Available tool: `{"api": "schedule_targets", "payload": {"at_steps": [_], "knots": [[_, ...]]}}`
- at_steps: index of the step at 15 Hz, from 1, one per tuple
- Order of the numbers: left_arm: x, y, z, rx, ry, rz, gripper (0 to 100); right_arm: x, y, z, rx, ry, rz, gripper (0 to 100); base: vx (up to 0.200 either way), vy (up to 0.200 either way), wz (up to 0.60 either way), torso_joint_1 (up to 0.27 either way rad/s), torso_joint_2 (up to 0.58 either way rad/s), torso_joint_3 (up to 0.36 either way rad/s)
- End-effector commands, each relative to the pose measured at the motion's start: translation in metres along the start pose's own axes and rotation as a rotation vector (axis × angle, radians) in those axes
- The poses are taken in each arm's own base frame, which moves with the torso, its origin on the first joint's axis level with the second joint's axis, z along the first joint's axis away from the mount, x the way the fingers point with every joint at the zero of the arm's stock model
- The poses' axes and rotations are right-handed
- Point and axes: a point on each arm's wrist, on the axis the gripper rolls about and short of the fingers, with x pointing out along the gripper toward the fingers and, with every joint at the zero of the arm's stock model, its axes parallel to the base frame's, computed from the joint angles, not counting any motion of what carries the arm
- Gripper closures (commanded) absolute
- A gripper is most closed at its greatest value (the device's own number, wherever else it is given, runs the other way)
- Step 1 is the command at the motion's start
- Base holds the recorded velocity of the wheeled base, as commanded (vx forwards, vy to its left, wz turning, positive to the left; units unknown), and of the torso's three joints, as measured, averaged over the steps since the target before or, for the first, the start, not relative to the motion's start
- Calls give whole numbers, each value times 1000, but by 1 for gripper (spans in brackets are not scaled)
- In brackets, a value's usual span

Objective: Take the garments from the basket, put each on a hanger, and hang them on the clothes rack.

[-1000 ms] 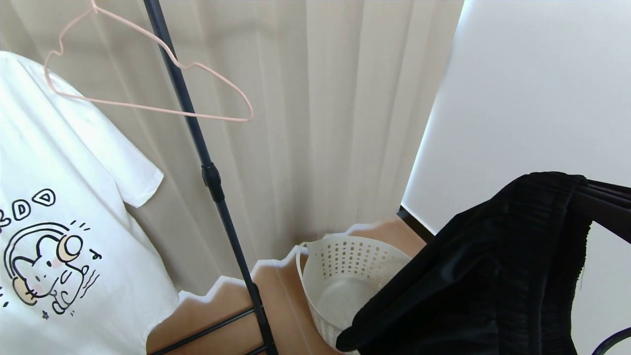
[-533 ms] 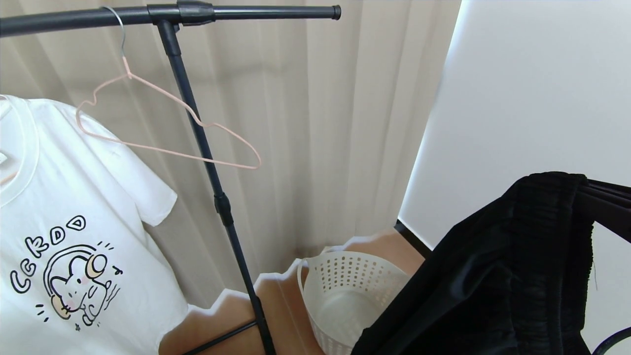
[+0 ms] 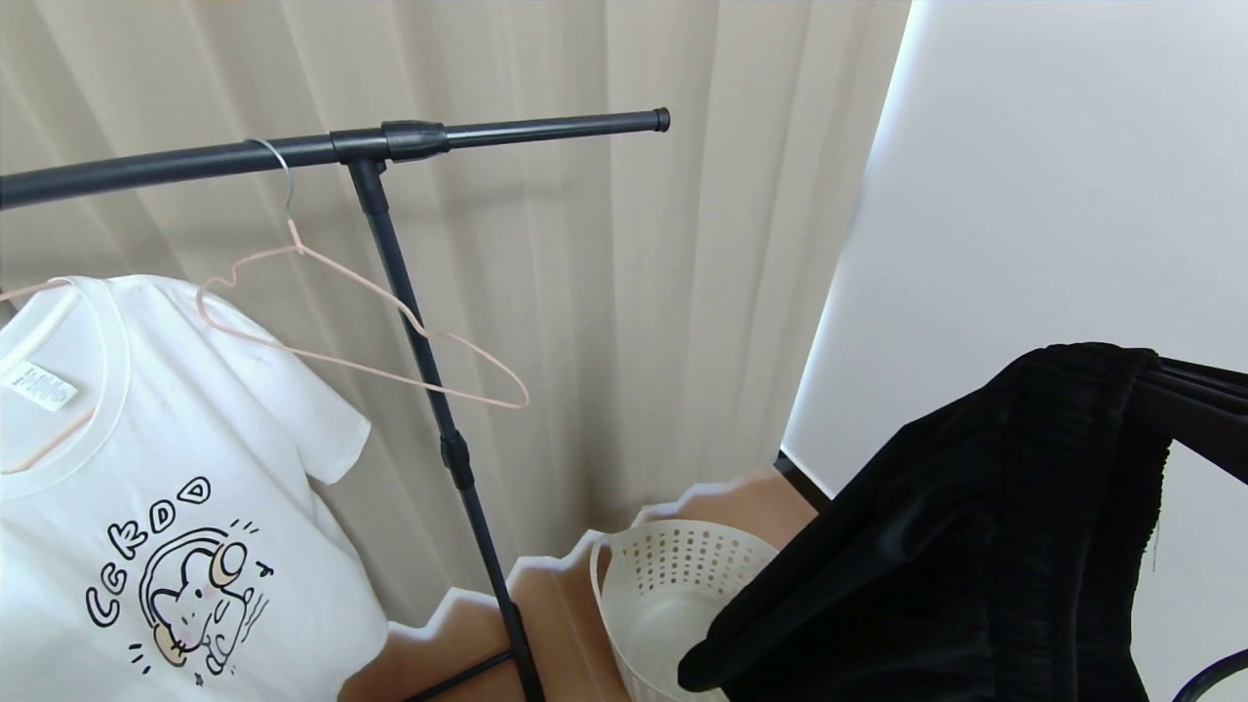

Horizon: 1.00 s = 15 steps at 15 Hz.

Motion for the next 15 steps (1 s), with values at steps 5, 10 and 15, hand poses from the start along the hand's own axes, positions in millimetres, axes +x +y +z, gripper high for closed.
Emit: {"api": "schedule_targets", "payload": {"at_steps": [5, 10, 15], "knots": [[0, 0, 0, -1, 1, 0, 0, 1, 0, -1, 1, 7, 1, 100, 0, 0, 0, 240, -593, -349], [0, 0, 0, -1, 1, -2, 0, 1, 0, -1, 0, 5, 1, 100, 0, 0, 0, 197, -457, -262], [0, 0, 0, 1, -1, 0, 0, 1, 0, -2, 1, 8, 1, 100, 0, 0, 0, 166, -373, -207]]}}
